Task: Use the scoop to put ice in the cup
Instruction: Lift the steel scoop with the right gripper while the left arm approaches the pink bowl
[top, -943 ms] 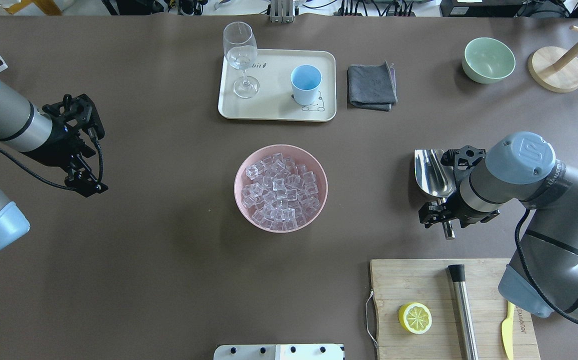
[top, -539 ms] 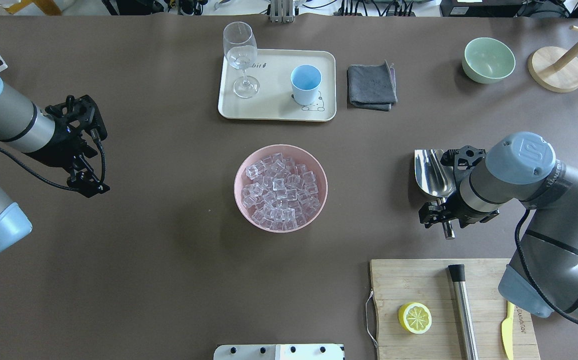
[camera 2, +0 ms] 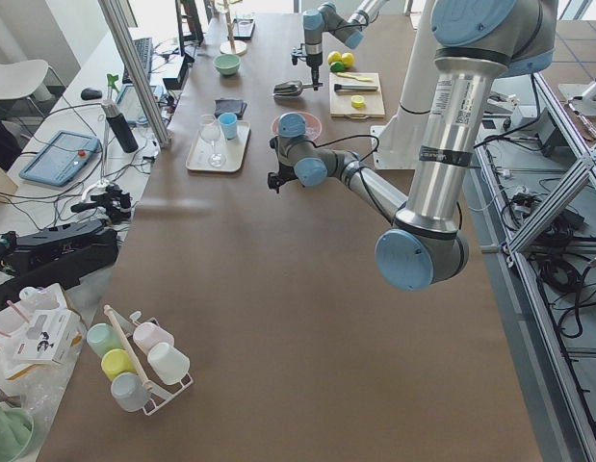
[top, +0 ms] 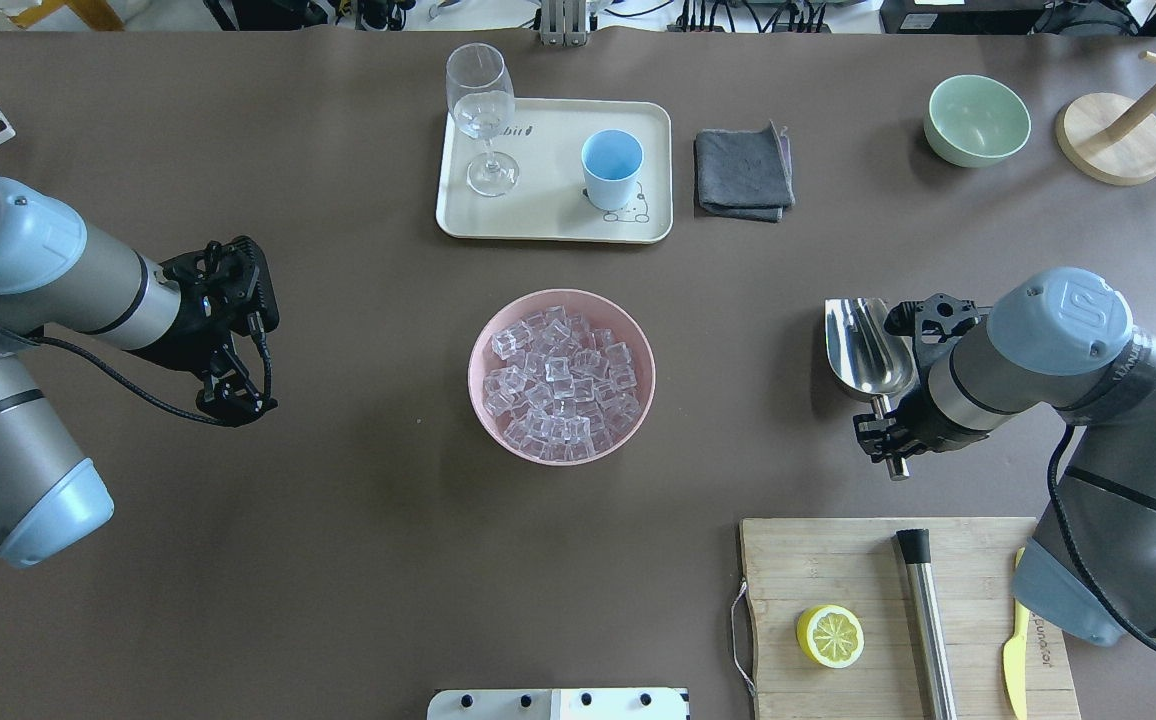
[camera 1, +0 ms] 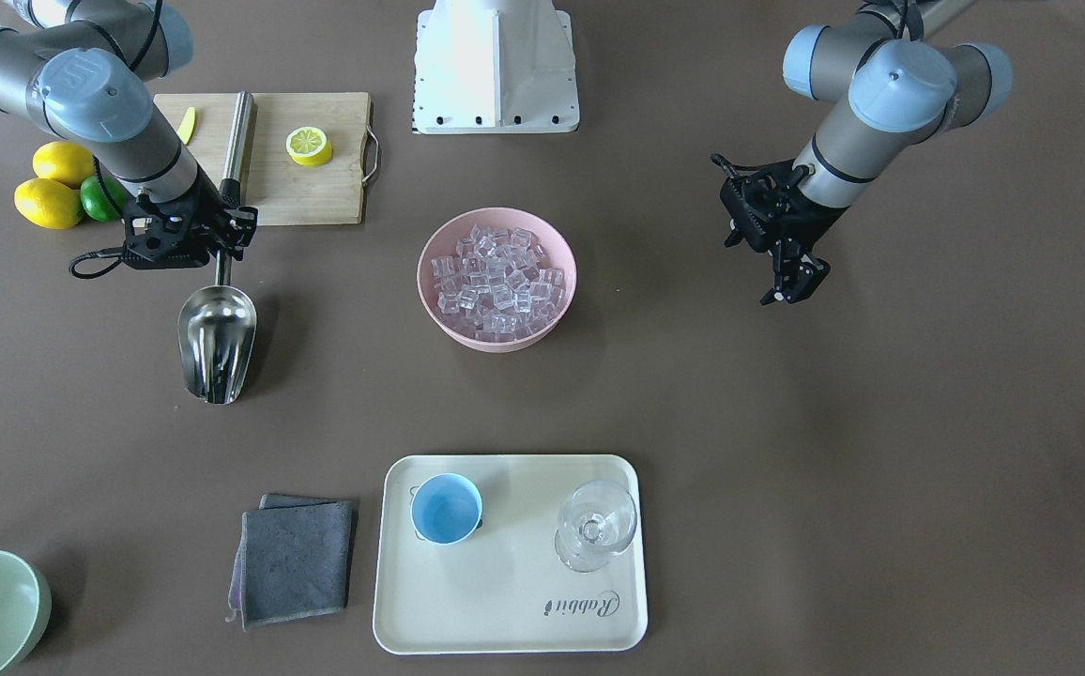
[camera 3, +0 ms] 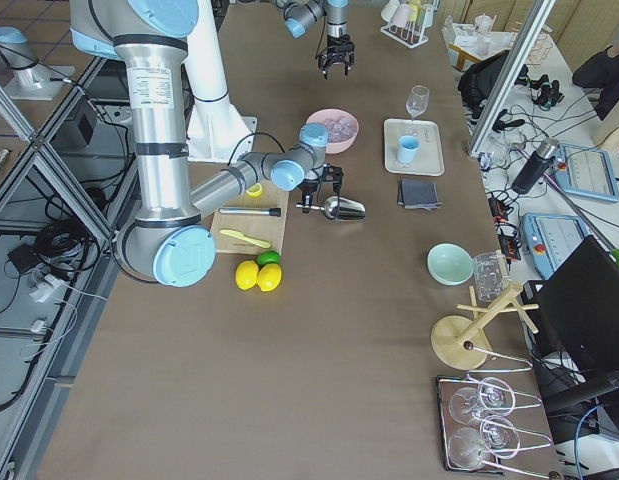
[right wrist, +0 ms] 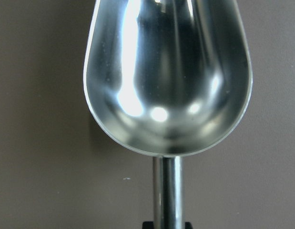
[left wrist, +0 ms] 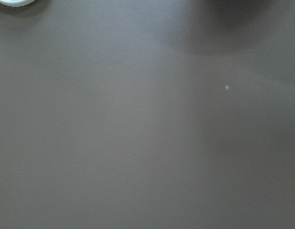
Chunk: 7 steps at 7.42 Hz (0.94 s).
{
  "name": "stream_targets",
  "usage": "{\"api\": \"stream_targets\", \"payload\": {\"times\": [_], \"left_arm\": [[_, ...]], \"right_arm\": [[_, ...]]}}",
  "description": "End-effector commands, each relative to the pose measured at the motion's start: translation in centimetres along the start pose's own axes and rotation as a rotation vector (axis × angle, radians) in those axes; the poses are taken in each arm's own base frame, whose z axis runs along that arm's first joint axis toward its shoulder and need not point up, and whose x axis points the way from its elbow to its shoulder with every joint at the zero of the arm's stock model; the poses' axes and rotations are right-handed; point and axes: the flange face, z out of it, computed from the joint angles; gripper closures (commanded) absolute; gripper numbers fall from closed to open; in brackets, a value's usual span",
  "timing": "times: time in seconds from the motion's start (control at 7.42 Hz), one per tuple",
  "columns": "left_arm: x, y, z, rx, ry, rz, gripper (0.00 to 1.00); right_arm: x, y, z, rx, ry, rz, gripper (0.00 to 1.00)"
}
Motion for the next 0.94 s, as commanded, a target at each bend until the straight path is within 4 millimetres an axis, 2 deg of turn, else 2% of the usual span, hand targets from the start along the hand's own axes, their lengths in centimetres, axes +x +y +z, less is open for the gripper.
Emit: {"api": "stream_targets", "payload": {"times": [0.0,0.13,0.27,0.4,0.54,0.67,0.81], "left_arm": [[0.7,-0.2,0.7,-0.004,-0.002,0.017,0.02],[1.4,-0.5,1.1,0.001,-0.002,0.034,0.02],[3.0,-0.7,2.3,0.037,-0.012,0.078,0.02],[4.2,-0.6,3.5,0.075,-0.032,0.117,0.02],[4.6,-1.0,3.4,0.098,-0.033,0.129,0.02],[4.8,-1.1,3.1,0.119,-0.035,0.142,0.02],[5.1,-1.8,3.1,0.133,-0.024,0.154,0.02]], "right_arm": [[-0.1,1.2,-4.8,0.039,-0.015,-0.115,1.00],[1.0,0.0,-8.0,0.077,0.022,-0.136,1.00],[2.7,-1.7,-11.3,0.107,0.063,-0.305,1.00],[3.9,-3.4,-13.1,0.115,0.093,-0.414,1.00],[4.0,-3.5,-13.6,0.099,0.095,-0.420,1.00],[2.3,-3.9,-14.5,0.035,0.099,-0.396,1.00],[-0.5,-4.5,-16.7,-0.029,0.140,-0.387,1.00]]}}
